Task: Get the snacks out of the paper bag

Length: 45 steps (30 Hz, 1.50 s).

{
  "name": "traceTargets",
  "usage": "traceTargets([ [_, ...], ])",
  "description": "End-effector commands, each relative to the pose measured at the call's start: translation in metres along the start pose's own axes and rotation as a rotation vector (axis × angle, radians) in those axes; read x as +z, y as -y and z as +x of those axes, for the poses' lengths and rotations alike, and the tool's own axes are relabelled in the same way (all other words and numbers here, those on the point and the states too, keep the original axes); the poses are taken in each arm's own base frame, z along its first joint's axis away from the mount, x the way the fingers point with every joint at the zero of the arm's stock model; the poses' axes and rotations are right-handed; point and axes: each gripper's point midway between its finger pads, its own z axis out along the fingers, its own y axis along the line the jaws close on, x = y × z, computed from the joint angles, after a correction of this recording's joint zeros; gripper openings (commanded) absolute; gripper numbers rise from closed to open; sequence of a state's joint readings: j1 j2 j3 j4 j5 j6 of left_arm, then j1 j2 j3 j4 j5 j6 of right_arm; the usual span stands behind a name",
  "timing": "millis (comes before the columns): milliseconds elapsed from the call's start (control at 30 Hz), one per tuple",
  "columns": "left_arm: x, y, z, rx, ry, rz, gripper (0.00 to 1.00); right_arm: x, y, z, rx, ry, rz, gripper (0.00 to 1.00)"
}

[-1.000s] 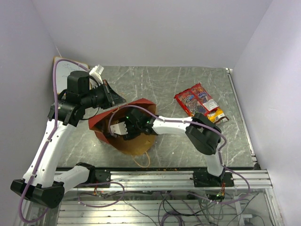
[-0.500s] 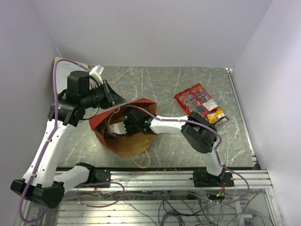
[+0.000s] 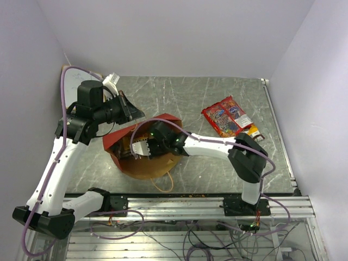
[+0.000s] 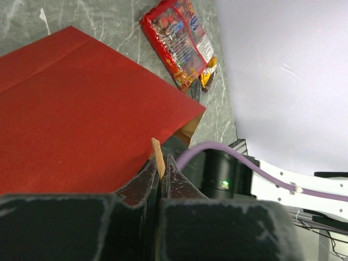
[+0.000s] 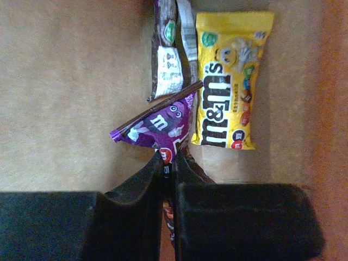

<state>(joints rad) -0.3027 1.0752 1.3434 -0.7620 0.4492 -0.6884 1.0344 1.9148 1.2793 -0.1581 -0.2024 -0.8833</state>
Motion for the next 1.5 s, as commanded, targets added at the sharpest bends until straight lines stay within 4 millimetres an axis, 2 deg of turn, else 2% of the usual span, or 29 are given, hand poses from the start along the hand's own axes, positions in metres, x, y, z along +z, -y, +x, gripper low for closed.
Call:
traceTargets([
  [0,-0.007,0.007,-0.02,0.051,0.068,-0.008,0.07,-0.033,-0.006,-0.039,0.069,0.119,-0.029,0.02],
  [200,-0.004,0.005,-0.023,0.055,0.073,-0.022,0.07,-0.072,-0.016,-0.06,0.133,0.181,-0.038,0.0],
  [400,-0.001,0.002,-0.023,0.047,0.072,-0.03,0.07,-0.13,-0.007,-0.089,0.203,0.275,0.015,0.0],
  [600,0.003,-0.003,-0.021,0.049,0.058,-0.045,0.07,-0.192,0.012,-0.109,0.327,0.326,0.135,0.0],
  [800,0.007,-0.008,-0.015,0.047,0.034,-0.047,0.07,-0.249,0.048,-0.098,0.518,0.288,0.398,0.0],
  [900,0.01,-0.009,-0.013,0.045,0.025,-0.044,0.07,-0.273,0.072,-0.077,0.62,0.228,0.592,0.0],
  [967,0.011,-0.009,-0.013,0.043,0.021,-0.042,0.07,-0.292,0.089,-0.055,0.714,0.182,0.748,0.0],
  [1033,0.011,-0.009,-0.012,0.043,0.019,-0.04,0.07,-0.309,0.104,-0.028,0.841,0.142,0.895,0.0],
  [1133,0.01,-0.009,-0.011,0.043,0.013,-0.038,0.07,-0.325,0.118,0.023,1.015,0.079,1.034,0.0],
  [1300,0.011,-0.007,-0.007,0.042,-0.003,-0.019,0.07,-0.338,0.11,0.121,1.345,-0.079,1.211,0.0],
  [1467,0.011,-0.006,-0.003,0.045,-0.017,-0.001,0.07,-0.343,0.078,0.206,1.655,-0.202,1.339,0.0],
])
